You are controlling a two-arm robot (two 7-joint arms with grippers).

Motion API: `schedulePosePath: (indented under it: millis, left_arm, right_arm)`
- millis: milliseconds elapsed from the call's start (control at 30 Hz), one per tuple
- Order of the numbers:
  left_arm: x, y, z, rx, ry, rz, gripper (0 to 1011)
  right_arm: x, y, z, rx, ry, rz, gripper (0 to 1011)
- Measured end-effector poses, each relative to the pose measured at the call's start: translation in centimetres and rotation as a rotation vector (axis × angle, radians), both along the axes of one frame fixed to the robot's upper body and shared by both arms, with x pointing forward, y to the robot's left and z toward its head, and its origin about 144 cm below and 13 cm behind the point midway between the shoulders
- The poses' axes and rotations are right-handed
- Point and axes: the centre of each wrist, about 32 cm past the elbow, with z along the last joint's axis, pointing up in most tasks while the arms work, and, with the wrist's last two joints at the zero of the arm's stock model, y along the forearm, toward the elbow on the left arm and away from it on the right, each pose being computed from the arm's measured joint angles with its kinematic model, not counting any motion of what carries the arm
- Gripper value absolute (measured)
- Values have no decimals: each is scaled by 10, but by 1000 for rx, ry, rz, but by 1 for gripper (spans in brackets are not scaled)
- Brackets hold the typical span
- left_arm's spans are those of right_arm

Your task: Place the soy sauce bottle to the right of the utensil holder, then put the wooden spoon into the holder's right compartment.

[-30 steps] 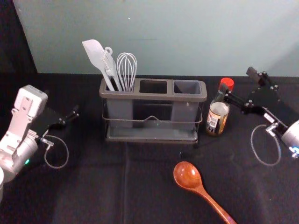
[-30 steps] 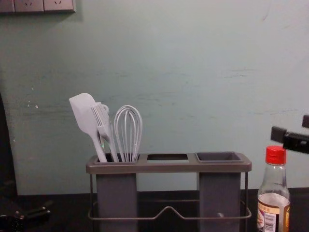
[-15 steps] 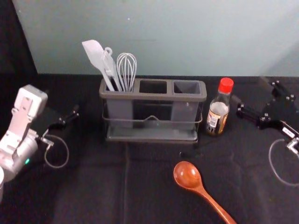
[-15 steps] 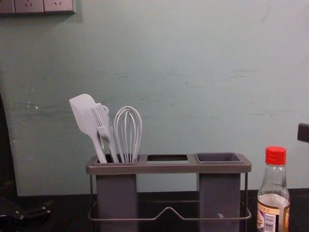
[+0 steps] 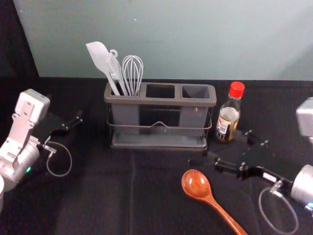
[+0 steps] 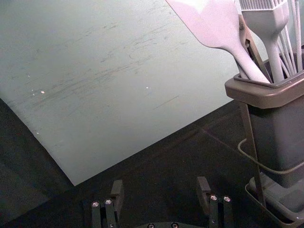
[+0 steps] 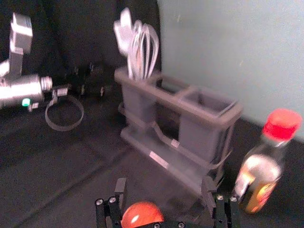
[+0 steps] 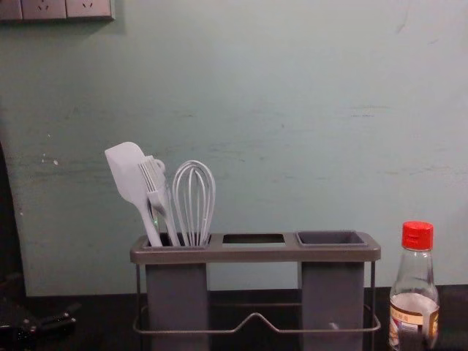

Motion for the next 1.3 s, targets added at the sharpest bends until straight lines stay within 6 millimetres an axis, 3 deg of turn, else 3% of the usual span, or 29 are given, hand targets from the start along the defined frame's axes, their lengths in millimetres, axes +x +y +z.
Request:
schedulePosePath:
  millis: [233,333,700,1300]
  left_arm:
    - [0,0,0,0,0,0,1005]
    - [0,0,0,0,0,0,1005]
    - [0,0,0,0,0,0,1005]
    - [0,0,0,0,0,0,1005]
  right_arm:
    - [11,24,4,-115,190,26,1002]
    - [24,37,4,-181,258,37,1003]
    - [51,63,2,-280,325,29,1003]
    - [57,76,-5,-343,319,17,1003]
